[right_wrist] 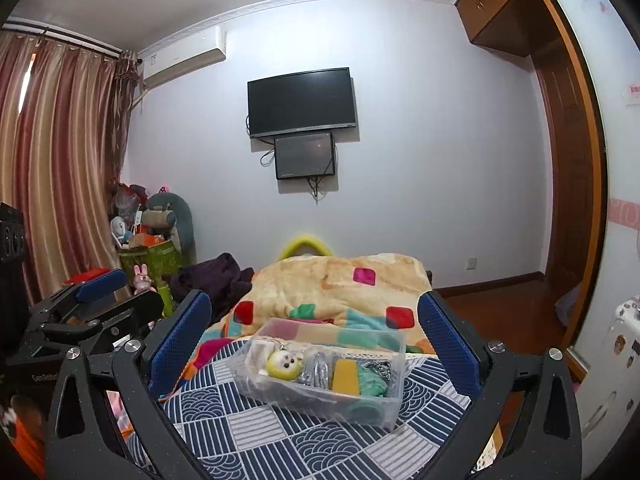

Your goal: Organize soft objects

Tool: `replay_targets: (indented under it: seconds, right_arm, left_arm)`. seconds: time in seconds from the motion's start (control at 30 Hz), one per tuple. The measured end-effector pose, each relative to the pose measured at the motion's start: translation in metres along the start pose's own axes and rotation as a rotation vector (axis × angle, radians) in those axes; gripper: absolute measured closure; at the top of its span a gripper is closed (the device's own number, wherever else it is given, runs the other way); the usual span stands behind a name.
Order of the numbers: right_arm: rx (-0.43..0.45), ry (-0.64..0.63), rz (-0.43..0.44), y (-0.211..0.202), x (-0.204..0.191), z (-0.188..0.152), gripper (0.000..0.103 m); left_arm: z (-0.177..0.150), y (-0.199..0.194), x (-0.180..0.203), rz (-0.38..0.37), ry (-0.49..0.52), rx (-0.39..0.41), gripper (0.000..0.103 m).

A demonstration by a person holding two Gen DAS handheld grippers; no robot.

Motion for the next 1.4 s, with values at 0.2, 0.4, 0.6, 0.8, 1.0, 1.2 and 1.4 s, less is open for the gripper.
replay_targets:
  seconds: [0.2, 0.4, 0.6, 0.8, 1.0, 1.2, 1.4]
  right_arm:
    - [0.0, 0.004, 0.002, -0.0017, 0.0014, -0.0011, 0.0]
    - [0.001, 0.008, 0.003, -0.0023, 0.0014, -0.0011, 0.0]
    - [0.0, 0.006, 0.002, -0.0025, 0.0012, -0.0009, 0.0]
    - [0.0, 0.008, 0.003, -0.0026, 0.0012, -0.0009, 0.0]
    - [0.0, 0.008, 0.003, -0.0025, 0.0012, -0.0009, 0.0]
    - [0.003, 0.01, 0.002, -0.0039, 0.0008, -0.0005, 0.0]
    - [0.003, 0.011, 0.002, -0.0057, -0.002, -0.0004, 0.0]
  left_arm:
    - [-0.0003, 0.0015, 0.0019, -0.005, 0.007, -0.003, 0.0]
    - [-0.0011, 0.0003, 0.0027, -0.005, 0.009, 0.0, 0.0]
    - [-0.0011, 0.0007, 0.002, -0.004, 0.006, -0.003, 0.0]
    - [0.0002, 0.0018, 0.0003, -0.004, 0.001, -0.006, 0.0]
    - [0.0003, 0.0018, -0.0001, -0.002, 0.001, -0.004, 0.0]
    - [0.0002, 0.0017, -0.0008, -0.003, -0.003, -0.004, 0.0]
    - [0.0006, 0.0013, -0.0012, -0.006, -0.003, -0.005, 0.0]
Point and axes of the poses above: each gripper's, at about its wrist camera, not at the fingertips, and y roughly the way its jaws point, x to its right, z to its top, the point moved 5 cm from there along y, roughly the way its jaws point, and after that the axes turned 3 degrees about z, right-handed, at the moved point
